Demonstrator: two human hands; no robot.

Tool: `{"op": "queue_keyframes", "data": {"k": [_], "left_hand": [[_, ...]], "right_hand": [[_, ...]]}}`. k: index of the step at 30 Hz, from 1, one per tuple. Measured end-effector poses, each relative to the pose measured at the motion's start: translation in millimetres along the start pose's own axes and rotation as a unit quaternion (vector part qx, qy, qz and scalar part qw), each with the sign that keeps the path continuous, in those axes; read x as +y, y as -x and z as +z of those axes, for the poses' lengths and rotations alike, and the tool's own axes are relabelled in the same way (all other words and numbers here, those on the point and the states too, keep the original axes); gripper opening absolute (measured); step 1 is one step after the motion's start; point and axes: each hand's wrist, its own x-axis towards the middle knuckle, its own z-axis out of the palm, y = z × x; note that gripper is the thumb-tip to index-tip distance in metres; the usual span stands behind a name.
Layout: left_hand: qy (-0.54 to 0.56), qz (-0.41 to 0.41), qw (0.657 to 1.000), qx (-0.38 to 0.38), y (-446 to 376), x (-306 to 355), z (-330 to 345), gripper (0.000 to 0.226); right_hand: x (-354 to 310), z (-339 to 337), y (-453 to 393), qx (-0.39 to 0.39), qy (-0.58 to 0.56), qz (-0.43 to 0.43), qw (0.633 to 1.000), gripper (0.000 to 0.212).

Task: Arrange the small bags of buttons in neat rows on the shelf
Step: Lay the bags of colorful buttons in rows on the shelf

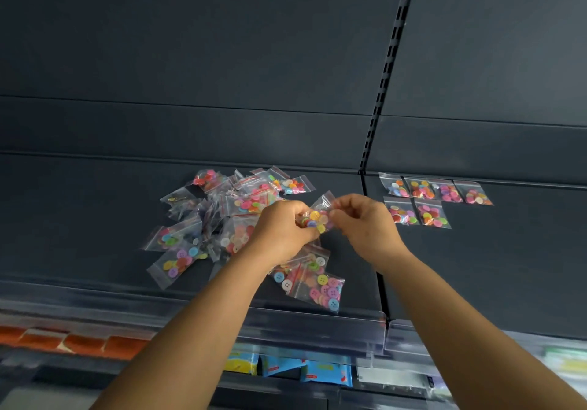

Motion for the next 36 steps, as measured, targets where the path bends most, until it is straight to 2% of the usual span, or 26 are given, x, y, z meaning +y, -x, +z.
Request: {"op": "queue_keyframes", "data": {"k": [2, 5, 11, 12, 15, 17, 19, 22, 25, 29, 33, 36], "left_hand": [[0.001, -0.008, 1.0, 0.027, 2.4, -2.2, -4.4, 0.013], [0.049, -0.047, 0.997, 0.035, 4.3, -7.8, -9.9, 0.018], [0.239, -0.129, 0.962, 0.003, 8.2, -6.1, -12.7, 0.059], [0.253, -0.134, 0.958, -0.001, 7.9, -6.3, -12.6, 0.056], [0.276, -0.128, 0.953, -0.001, 9.0, -6.3, -14.3, 0.017], [0.272, -0.119, 0.955, 0.01, 9.4, -7.4, -14.8, 0.011], [0.26, -0.108, 0.959, 0.018, 9.8, -8.5, -15.6, 0.008], [0.249, -0.11, 0.962, 0.025, 9.7, -8.3, -17.5, 0.007], [0.22, -0.101, 0.97, 0.02, 9.3, -5.3, -17.5, 0.008], [0.21, -0.094, 0.973, 0.009, 7.3, -0.5, -12.3, 0.008], [0.234, -0.093, 0.968, 0.0, 3.4, 10.5, -2.3, 0.007], [0.263, -0.092, 0.96, -0.013, -1.2, 22.0, 8.4, 0.004]], "right_hand": [[-2.3, 1.0, 3.7, -0.047, 0.109, -0.006, 0.993, 0.017], [-0.1, 7.8, 11.3, -0.125, 0.31, -0.002, 0.943, 0.037], [-4.7, 19.8, 11.5, -0.136, 0.364, 0.047, 0.92, 0.019], [-4.4, 21.0, 10.5, -0.138, 0.369, 0.05, 0.918, 0.018], [-3.4, 24.3, 10.9, -0.146, 0.397, 0.036, 0.905, 0.02], [-3.0, 25.9, 12.9, -0.137, 0.411, 0.007, 0.901, 0.022], [-2.9, 24.1, 14.8, -0.103, 0.372, -0.015, 0.922, 0.019], [-7.2, 15.7, 15.1, -0.033, 0.248, -0.014, 0.968, 0.012], [-12.1, 7.7, 15.0, 0.032, 0.13, -0.015, 0.991, 0.008], [-11.8, -0.2, 16.7, 0.073, -0.002, 0.003, 0.997, 0.015], [-10.9, -13.2, 15.3, 0.106, -0.075, 0.013, 0.991, 0.023], [-10.9, -26.2, 14.6, 0.114, -0.121, 0.026, 0.986, 0.02]]}}
